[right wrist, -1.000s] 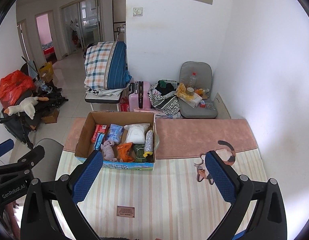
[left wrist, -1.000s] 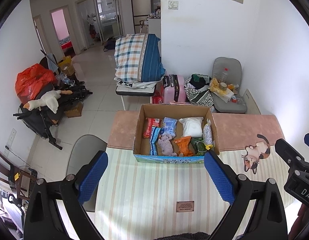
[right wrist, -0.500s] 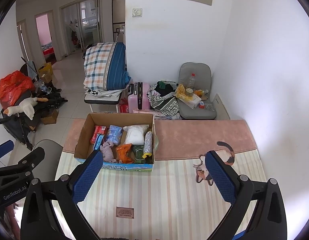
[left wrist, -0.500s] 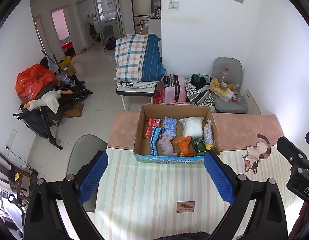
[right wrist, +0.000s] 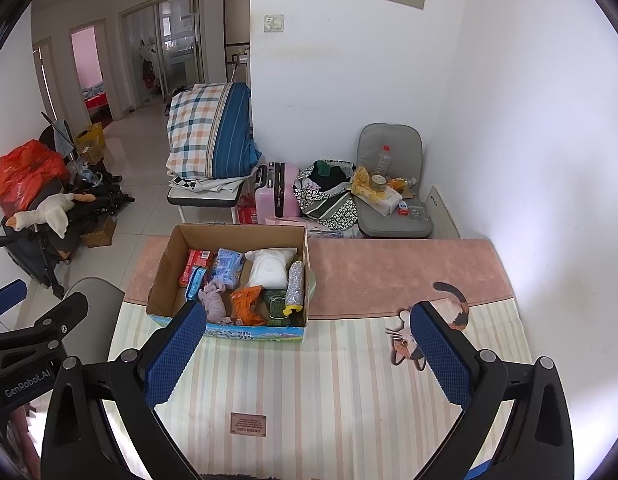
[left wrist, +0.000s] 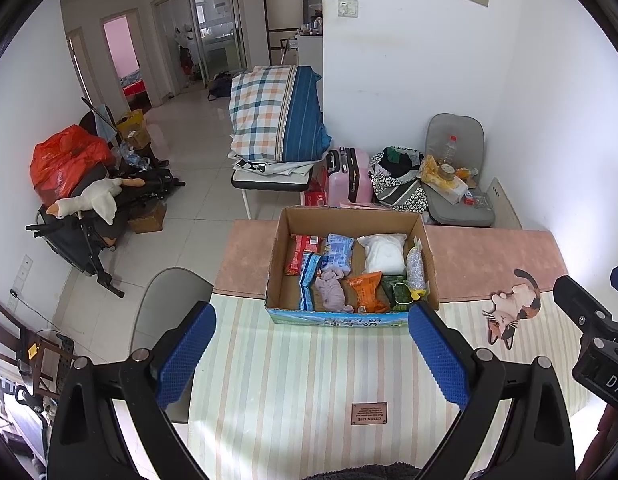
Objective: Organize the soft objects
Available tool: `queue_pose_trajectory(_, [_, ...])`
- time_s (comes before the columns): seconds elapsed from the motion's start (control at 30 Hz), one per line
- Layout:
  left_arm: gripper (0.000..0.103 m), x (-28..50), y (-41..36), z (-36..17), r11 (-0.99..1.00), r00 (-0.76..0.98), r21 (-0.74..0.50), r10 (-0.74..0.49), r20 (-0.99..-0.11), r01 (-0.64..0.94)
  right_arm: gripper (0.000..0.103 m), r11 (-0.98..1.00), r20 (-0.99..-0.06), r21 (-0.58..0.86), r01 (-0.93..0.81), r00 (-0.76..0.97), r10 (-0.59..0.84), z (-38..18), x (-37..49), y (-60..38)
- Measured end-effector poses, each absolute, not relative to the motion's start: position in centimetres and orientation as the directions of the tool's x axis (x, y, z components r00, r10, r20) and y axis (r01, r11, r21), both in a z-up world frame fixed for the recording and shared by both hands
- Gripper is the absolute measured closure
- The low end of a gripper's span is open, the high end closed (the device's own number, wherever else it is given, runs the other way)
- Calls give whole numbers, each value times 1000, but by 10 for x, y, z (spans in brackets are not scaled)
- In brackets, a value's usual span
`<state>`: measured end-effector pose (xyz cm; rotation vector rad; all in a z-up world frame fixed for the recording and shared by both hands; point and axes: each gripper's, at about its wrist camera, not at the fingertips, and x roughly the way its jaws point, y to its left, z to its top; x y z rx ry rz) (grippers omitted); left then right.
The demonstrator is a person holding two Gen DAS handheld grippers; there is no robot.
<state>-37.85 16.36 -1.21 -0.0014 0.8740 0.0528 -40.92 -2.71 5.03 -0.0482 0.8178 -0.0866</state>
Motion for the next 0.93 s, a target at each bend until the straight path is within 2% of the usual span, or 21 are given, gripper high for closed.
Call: queue_pose_trajectory(0.93, [4, -378, 161, -10, 999, 644, 20, 47, -764, -49, 0, 995, -728, -80, 56, 679, -96, 49, -409, -29])
